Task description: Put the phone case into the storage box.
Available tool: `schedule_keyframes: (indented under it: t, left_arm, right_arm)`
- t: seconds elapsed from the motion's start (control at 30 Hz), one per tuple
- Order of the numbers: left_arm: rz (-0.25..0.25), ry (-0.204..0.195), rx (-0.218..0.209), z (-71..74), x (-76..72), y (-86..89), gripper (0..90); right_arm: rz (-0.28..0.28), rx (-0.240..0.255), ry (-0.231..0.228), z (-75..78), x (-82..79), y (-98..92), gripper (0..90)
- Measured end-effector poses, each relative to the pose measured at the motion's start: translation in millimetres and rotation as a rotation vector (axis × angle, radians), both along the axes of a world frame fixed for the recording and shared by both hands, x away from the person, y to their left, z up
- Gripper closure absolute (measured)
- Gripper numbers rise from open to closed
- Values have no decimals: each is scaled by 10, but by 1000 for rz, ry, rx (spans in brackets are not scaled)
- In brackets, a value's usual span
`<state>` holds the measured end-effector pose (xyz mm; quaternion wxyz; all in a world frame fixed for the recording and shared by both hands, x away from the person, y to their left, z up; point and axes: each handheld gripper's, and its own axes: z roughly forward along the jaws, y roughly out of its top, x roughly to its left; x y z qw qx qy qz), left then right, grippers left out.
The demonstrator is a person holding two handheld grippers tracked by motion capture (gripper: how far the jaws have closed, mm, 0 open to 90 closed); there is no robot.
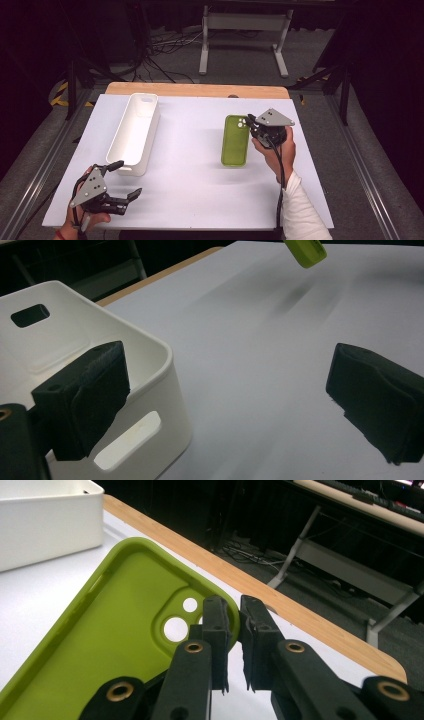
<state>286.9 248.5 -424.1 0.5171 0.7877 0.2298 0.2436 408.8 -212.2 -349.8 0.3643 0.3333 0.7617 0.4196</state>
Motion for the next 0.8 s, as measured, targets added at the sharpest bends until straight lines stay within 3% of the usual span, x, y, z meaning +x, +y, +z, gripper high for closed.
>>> schedule_keyframes:
  t: [0.3,0.8]
  left_arm:
    - [16,-11,-6,35,11,-7,52]
    - [29,-39,-18,208,116,-99,70]
  right_arm:
    - [37,10,-47,47,-161,136,826]
    - [83,12,-78,48,-304,273,826]
